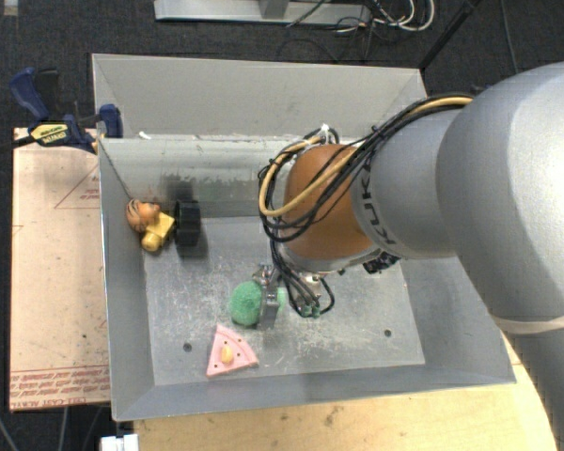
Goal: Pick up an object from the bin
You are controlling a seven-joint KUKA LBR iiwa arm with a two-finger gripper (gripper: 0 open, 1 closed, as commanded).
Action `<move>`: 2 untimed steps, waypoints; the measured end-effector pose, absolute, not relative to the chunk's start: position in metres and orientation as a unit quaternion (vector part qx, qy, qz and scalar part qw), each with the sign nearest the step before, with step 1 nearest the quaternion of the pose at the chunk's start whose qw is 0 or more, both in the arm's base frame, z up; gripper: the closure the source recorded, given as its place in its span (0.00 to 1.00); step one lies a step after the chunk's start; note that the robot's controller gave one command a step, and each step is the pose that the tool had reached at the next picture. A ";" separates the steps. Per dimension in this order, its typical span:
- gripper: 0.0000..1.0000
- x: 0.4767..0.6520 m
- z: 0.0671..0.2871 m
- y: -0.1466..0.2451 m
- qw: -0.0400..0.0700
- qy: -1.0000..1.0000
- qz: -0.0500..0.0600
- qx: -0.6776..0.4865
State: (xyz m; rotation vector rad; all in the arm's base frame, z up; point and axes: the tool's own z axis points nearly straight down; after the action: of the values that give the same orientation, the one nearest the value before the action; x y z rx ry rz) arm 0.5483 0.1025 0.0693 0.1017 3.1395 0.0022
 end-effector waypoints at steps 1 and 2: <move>1.00 0.542 0.113 0.105 -0.004 1.000 0.000 0.031; 1.00 0.554 0.135 0.100 0.007 0.999 0.002 0.031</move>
Offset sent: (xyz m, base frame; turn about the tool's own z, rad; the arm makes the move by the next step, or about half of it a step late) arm 0.0142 -0.0142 0.0007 -0.0040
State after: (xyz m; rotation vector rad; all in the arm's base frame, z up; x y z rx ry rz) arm 0.5538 0.1005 0.1351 0.0967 3.1267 0.0059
